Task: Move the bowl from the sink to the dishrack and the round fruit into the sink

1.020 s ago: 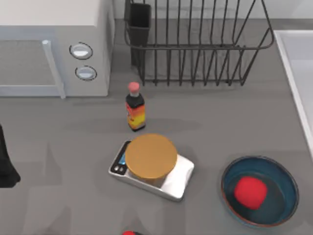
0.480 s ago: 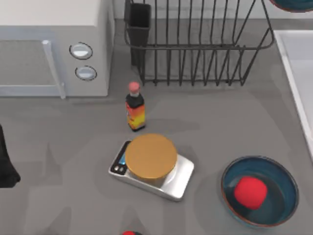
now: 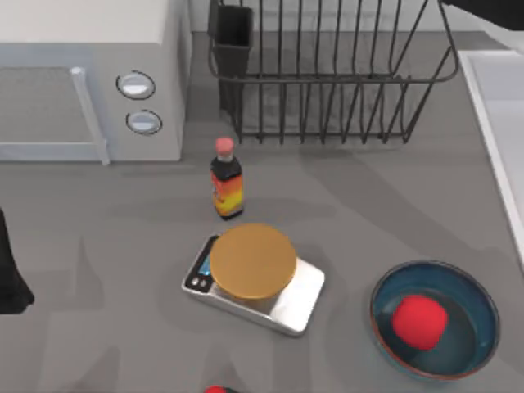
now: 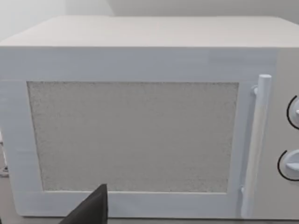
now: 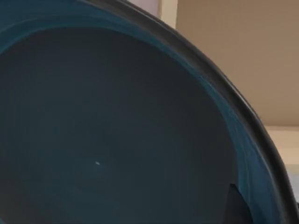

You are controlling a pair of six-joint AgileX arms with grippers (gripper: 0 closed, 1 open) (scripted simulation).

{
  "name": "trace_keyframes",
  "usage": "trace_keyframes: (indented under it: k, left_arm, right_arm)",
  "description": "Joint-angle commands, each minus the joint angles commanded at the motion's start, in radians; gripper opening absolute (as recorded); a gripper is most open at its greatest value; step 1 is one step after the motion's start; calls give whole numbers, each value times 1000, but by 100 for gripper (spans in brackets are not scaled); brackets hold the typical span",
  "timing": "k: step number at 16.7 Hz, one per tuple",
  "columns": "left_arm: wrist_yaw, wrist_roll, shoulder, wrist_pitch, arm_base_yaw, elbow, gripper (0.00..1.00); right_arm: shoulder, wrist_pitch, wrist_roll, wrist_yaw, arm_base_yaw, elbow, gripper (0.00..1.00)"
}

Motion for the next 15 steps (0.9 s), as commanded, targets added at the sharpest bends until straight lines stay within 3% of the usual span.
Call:
trace_keyframes:
  k: [9, 15]
  left_arm:
    - [0, 0, 0, 0, 0, 0, 100]
    - [0, 0, 0, 0, 0, 0, 100]
  right_arm:
    - [9, 51, 25, 16, 32, -5, 0]
    - [178, 348, 23, -41, -27, -122, 0]
